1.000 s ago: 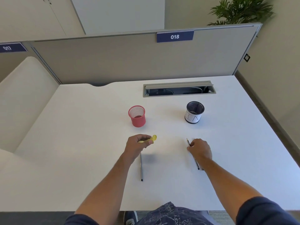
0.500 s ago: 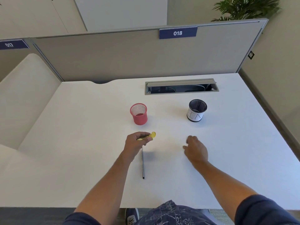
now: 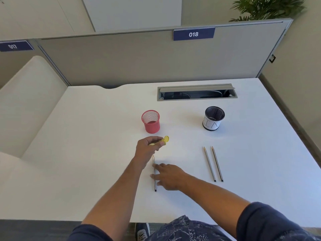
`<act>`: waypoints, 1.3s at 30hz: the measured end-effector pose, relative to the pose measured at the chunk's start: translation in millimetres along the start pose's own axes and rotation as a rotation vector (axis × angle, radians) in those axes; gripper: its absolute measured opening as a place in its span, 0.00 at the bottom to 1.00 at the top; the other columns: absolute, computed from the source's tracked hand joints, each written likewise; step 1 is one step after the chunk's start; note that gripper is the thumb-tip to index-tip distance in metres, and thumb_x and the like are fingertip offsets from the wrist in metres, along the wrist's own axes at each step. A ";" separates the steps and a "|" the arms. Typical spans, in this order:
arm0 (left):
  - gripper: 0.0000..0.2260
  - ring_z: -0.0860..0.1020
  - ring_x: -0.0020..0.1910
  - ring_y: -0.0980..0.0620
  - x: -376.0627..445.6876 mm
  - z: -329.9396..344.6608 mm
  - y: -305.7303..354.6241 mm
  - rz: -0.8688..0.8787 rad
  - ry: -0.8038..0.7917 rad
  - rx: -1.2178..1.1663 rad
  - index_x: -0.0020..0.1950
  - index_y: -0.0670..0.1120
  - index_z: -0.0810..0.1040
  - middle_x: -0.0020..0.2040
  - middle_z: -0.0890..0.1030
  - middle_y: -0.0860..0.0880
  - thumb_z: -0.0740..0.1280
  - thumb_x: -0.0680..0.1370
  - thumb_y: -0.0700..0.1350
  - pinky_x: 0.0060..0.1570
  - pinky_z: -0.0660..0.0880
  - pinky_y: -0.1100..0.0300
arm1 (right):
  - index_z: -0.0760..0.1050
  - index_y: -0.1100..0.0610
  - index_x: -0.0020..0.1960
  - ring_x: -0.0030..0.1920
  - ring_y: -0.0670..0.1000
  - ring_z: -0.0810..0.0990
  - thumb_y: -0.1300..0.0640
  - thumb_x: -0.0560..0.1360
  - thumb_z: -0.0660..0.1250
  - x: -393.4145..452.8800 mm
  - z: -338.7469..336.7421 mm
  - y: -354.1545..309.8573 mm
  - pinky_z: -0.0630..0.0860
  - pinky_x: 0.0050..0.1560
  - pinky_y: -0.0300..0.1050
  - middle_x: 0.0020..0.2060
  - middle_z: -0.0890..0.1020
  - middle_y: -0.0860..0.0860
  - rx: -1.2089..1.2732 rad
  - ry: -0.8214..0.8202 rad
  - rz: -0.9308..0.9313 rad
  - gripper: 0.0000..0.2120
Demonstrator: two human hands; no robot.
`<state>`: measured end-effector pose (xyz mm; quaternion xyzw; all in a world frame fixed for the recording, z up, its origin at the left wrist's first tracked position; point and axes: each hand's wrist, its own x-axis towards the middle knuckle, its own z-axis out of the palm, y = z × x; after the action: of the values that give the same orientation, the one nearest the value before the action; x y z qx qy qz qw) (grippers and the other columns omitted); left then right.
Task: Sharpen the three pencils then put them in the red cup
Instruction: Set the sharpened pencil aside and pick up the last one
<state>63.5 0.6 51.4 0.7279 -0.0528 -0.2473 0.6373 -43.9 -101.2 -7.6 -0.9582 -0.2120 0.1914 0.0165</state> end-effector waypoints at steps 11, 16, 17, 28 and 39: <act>0.09 0.76 0.36 0.53 -2.1 1.2 -5.5 -0.032 -0.015 0.018 0.53 0.45 0.87 0.42 0.86 0.49 0.78 0.73 0.41 0.37 0.72 0.63 | 0.76 0.63 0.59 0.52 0.60 0.80 0.68 0.75 0.64 -29.2 -7.9 28.9 0.72 0.42 0.51 0.56 0.76 0.57 0.163 0.121 0.529 0.13; 0.09 0.77 0.36 0.53 -1.6 4.3 -5.7 -0.025 -0.028 0.028 0.53 0.45 0.87 0.42 0.86 0.48 0.78 0.73 0.41 0.37 0.72 0.63 | 0.70 0.59 0.61 0.54 0.59 0.79 0.69 0.74 0.62 -35.3 -5.2 39.6 0.68 0.43 0.48 0.54 0.79 0.56 0.229 0.163 0.686 0.17; 0.09 0.77 0.36 0.53 -1.5 4.6 -5.0 -0.024 -0.030 0.027 0.53 0.45 0.87 0.43 0.86 0.48 0.78 0.73 0.41 0.37 0.72 0.63 | 0.70 0.59 0.62 0.54 0.59 0.79 0.69 0.74 0.63 -35.8 -3.9 41.4 0.67 0.43 0.48 0.54 0.79 0.56 0.223 0.163 0.678 0.17; 0.08 0.78 0.38 0.52 1.5 -0.1 -3.1 -0.025 -0.005 -0.014 0.52 0.48 0.88 0.47 0.87 0.43 0.78 0.73 0.44 0.40 0.72 0.59 | 0.81 0.45 0.55 0.42 0.44 0.79 0.57 0.75 0.67 -45.9 -30.7 76.8 0.73 0.41 0.38 0.48 0.81 0.43 0.894 0.641 0.743 0.12; 0.12 0.78 0.39 0.51 0.8 -3.0 2.4 -0.051 -0.093 -0.058 0.51 0.48 0.88 0.45 0.86 0.48 0.79 0.70 0.50 0.42 0.72 0.58 | 0.85 0.39 0.54 0.43 0.43 0.77 0.53 0.76 0.73 -59.2 -41.2 94.4 0.72 0.41 0.40 0.45 0.79 0.40 0.820 0.696 0.525 0.10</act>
<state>66.0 2.6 53.6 0.6979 -0.0567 -0.2985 0.6485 -40.3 -209.4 41.2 -0.9005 0.1408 -0.0698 0.4054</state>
